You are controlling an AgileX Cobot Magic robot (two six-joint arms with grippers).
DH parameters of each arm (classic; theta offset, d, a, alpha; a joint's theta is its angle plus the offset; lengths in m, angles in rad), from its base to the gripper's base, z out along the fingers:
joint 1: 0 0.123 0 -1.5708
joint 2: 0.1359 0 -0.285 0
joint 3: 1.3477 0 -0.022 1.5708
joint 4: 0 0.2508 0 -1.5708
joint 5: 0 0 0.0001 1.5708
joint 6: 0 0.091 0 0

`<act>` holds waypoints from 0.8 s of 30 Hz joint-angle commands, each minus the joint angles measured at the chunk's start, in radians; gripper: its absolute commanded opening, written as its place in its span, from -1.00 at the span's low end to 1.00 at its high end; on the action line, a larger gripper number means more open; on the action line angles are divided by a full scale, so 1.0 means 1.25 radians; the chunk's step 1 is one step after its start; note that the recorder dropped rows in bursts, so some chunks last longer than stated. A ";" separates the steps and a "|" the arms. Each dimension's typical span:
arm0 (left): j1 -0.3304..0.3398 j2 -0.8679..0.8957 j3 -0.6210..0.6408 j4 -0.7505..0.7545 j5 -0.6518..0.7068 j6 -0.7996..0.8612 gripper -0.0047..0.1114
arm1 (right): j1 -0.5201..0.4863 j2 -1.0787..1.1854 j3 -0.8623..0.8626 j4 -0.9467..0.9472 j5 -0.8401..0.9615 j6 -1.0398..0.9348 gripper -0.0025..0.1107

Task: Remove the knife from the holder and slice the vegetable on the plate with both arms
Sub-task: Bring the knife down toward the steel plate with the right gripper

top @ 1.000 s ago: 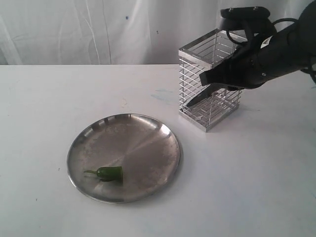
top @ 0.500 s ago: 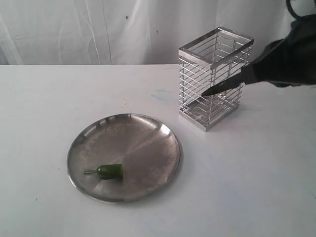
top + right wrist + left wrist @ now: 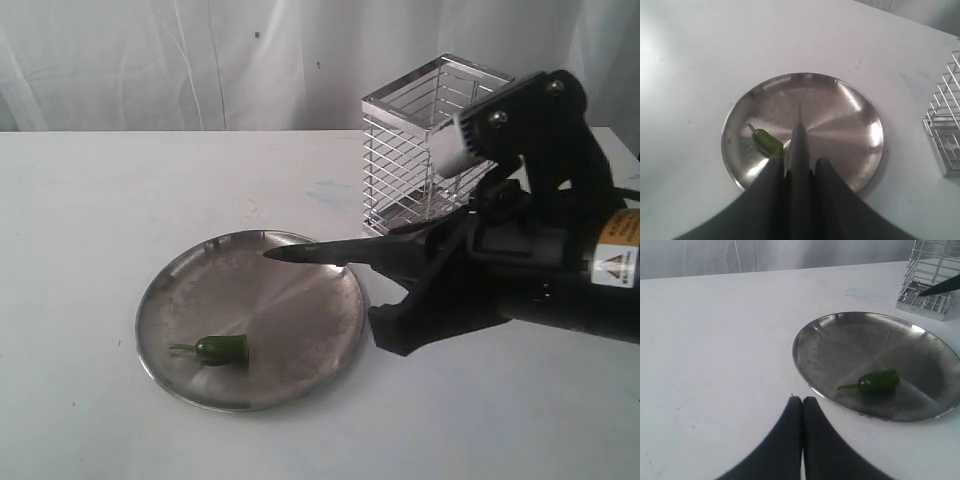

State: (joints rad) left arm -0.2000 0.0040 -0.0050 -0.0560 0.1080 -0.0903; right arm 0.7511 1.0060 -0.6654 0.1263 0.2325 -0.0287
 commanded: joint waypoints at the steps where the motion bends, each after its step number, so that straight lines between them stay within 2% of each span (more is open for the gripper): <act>1: 0.001 -0.003 0.004 0.001 -0.002 0.001 -0.92 | 0.005 0.037 0.002 -0.045 -0.082 0.005 -0.96; 7: 0.001 -0.003 0.004 0.001 -0.002 0.001 -0.92 | 0.005 0.063 0.002 -0.060 -0.171 0.005 -0.96; 15: 0.001 -0.003 0.004 0.001 -0.002 0.001 -0.92 | 0.010 0.080 0.017 -0.058 -0.169 0.042 -0.96; 24: 0.001 -0.003 0.004 -0.004 -0.009 -0.009 -0.92 | 0.085 0.080 0.154 -0.052 -0.329 0.114 -0.96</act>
State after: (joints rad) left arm -0.2000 0.0040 -0.0050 -0.0560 0.1080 -0.0903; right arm 0.8293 1.1077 -0.5233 0.0624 -0.0783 0.0861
